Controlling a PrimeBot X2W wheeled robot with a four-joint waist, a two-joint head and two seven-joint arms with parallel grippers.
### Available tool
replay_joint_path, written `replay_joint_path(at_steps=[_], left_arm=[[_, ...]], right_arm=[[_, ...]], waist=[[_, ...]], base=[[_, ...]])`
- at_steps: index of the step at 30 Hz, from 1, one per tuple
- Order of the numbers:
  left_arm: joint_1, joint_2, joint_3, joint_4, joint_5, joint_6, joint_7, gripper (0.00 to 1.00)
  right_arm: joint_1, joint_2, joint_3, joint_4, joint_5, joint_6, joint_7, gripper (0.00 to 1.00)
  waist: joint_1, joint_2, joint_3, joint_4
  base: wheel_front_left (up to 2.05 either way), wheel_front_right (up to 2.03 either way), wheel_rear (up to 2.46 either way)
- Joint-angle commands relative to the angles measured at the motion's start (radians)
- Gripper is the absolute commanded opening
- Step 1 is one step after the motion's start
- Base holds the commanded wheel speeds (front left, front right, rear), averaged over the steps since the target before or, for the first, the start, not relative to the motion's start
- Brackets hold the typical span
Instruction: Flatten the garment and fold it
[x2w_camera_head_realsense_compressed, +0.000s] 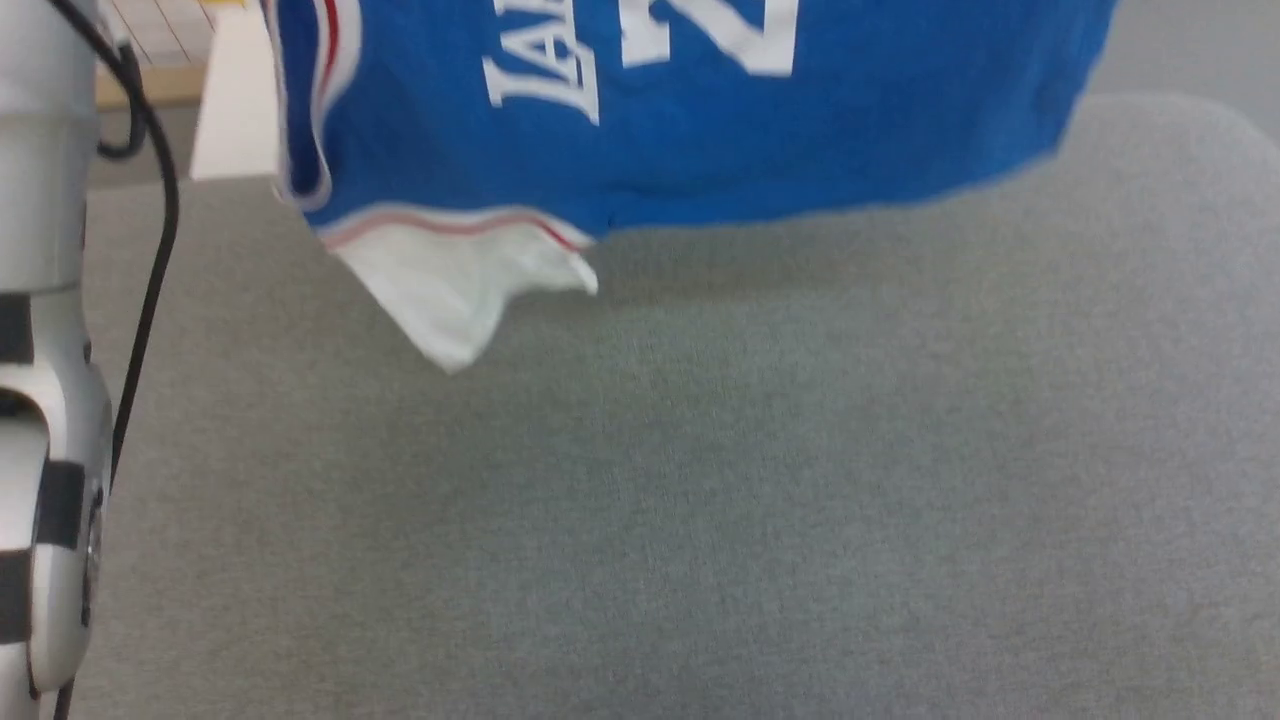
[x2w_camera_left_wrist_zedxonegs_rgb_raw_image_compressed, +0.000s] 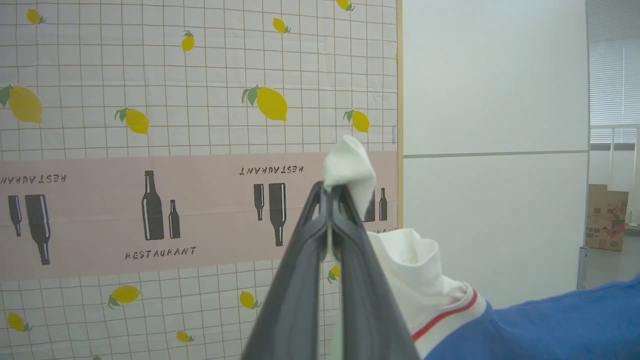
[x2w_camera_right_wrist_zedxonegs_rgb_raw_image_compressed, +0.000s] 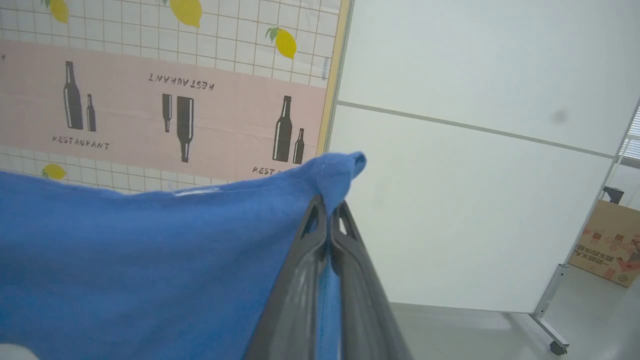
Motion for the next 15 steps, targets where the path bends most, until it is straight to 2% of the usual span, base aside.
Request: replay_joint_path(at_steps=[1,5,9,15], left_arm=[[-0.036,-0.014,0.003,0.002,0.008,0.006,-0.024,0.00],[-0.110,-0.048,0.010,0.015,0.008,0.012,-0.089,0.00],[-0.192,-0.091,0.012,0.028,0.004,0.009,-0.145,0.00],[-0.236,-0.103,0.010,0.045,0.000,-0.035,-0.247,0.00]], right_arm=[[-0.031,-0.003,-0.009,0.011,-0.013,-0.001,-0.025,0.00],[-0.087,-0.006,-0.019,0.032,-0.055,-0.001,-0.088,0.00],[-0.152,-0.025,-0.018,0.037,-0.082,-0.001,-0.139,0.00],[-0.205,-0.086,0.021,0.053,-0.092,-0.001,-0.249,0.00]], waist=[[0.0000,-0.0001,0.135,-0.024],[0.0000,-0.0001,0.218,-0.023],[0.0000,-0.0001,0.316,0.006],[0.0000,-0.0001,0.433,0.056]], base=[[0.00,0.00,0.00],[0.00,0.00,0.00],[0.00,0.00,0.00],[0.00,0.00,0.00]])
